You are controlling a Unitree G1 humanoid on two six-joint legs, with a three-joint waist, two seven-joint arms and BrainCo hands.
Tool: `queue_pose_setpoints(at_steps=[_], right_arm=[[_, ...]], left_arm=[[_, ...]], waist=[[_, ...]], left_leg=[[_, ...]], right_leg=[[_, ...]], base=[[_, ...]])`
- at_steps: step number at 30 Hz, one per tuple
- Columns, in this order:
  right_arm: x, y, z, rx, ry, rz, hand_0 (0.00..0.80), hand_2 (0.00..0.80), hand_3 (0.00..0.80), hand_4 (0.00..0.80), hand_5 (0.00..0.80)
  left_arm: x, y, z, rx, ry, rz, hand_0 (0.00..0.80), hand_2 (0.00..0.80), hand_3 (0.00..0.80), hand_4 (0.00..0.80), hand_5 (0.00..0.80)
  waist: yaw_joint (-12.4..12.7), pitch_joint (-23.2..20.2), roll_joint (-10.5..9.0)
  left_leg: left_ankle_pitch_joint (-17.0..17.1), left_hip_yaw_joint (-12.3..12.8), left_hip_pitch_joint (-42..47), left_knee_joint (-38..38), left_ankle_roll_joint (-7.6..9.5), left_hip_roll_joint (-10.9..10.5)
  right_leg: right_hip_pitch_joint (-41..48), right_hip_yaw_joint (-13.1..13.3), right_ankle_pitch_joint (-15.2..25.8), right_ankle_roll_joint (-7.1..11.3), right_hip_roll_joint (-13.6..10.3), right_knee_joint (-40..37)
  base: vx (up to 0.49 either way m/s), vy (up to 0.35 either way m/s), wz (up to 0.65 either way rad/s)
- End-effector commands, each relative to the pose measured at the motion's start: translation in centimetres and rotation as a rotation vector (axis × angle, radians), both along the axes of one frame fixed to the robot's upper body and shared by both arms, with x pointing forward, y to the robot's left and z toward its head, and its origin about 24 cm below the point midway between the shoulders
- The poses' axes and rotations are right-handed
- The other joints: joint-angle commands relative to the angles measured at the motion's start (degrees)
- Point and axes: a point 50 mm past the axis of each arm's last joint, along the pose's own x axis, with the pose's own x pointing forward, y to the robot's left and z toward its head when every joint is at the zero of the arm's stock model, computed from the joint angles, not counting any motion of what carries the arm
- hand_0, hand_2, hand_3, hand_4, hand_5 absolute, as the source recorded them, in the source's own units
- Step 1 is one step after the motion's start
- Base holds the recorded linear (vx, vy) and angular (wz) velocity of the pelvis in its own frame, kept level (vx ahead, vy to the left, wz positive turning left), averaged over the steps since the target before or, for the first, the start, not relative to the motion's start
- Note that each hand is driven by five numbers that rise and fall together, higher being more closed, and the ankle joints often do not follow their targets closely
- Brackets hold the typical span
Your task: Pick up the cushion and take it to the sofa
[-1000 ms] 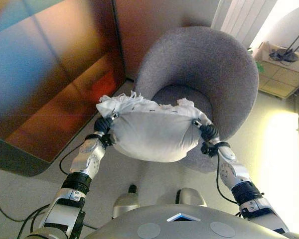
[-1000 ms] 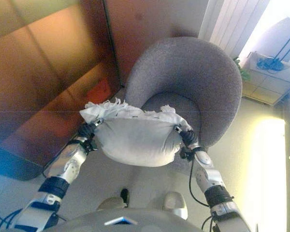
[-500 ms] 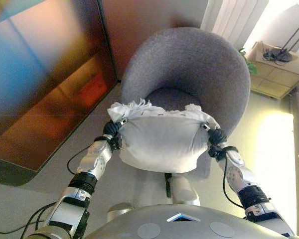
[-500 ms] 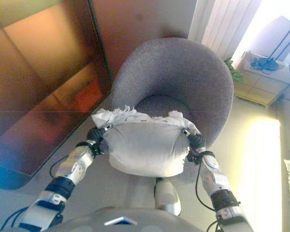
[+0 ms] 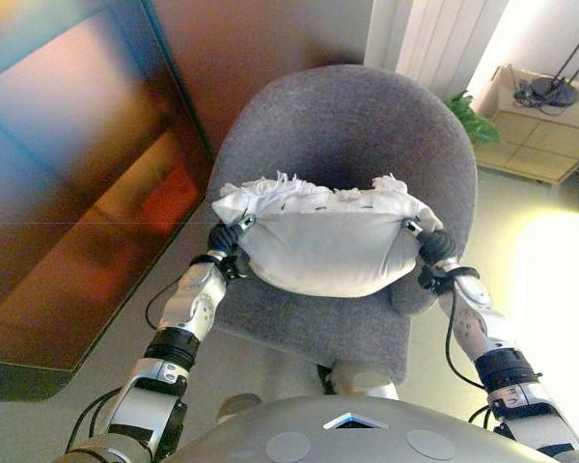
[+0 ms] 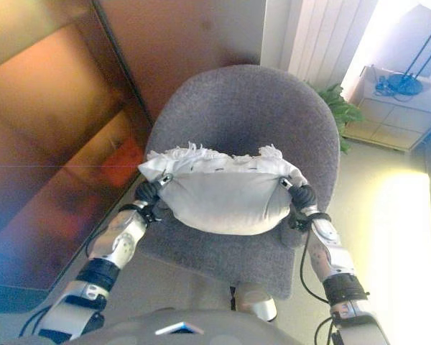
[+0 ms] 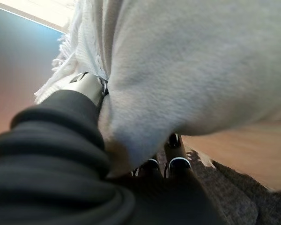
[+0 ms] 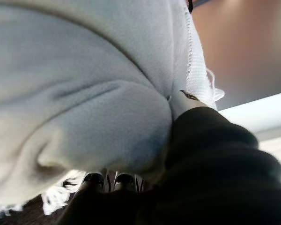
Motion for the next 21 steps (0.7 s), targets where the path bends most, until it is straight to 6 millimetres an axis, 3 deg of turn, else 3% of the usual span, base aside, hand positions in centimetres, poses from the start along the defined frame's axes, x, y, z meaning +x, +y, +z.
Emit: queue_pose_setpoints(at_steps=[1, 5, 7, 11, 21], right_arm=[[2.4, 1.5, 4.3, 0.054, -0.211, 0.048, 0.800, 0.800, 0.800, 0.800, 0.800], [3.0, 2.1, 4.5, 0.045, -0.209, 0.056, 0.800, 0.800, 0.800, 0.800, 0.800], [3.1, 2.3, 4.4, 0.041, -0.203, 0.069, 0.800, 0.800, 0.800, 0.800, 0.800], [3.0, 2.2, 4.3, 0.053, -0.191, 0.084, 0.800, 0.800, 0.800, 0.800, 0.800], [4.4, 2.8, 4.7, 0.076, -0.198, 0.066, 0.800, 0.800, 0.800, 0.800, 0.800]], left_arm=[[2.3, -0.7, 5.0, -0.039, -0.238, -0.083, 0.800, 0.800, 0.800, 0.800, 0.800], [2.7, -1.4, 5.1, -0.030, -0.240, -0.078, 0.800, 0.800, 0.800, 0.800, 0.800], [2.8, -1.3, 5.0, -0.030, -0.231, -0.063, 0.800, 0.800, 0.800, 0.800, 0.800], [2.9, -0.9, 4.7, -0.019, -0.217, -0.049, 0.800, 0.800, 0.800, 0.800, 0.800], [3.2, -1.4, 5.0, 0.020, -0.205, -0.068, 0.800, 0.800, 0.800, 0.800, 0.800]], waist=[[1.8, -2.7, -0.81], [4.2, -1.4, -0.68], [4.1, -1.6, -0.79], [3.4, -2.3, 0.12], [4.9, -2.0, 0.06]], left_leg=[[10.2, -1.0, -0.1, -13.8, 1.18, -1.5], [11.9, -2.6, -5.3, -16.4, -0.04, -1.8], [9.1, -1.7, -5.1, -15.9, 0.57, -2.1], [7.7, 0.1, -2.6, -17.9, 1.14, -2.3], [4.1, 1.0, -2.3, -15.4, 3.09, -4.3]], right_leg=[[4.0, -0.1, -3.0, 7.59, -3.0, 0.7], [7.9, -0.2, -4.7, 8.35, -4.1, -1.0], [7.9, -1.0, -4.9, 8.78, -5.3, -0.6], [6.9, -1.3, -5.2, 9.41, -6.1, 0.6], [5.3, -2.7, -5.7, 11.38, -8.7, 3.5]], base=[[0.143, 0.146, 0.25], [0.114, 0.122, -0.09], [0.087, 0.116, -0.64], [0.102, 0.122, -0.08], [0.068, 0.046, -0.03]])
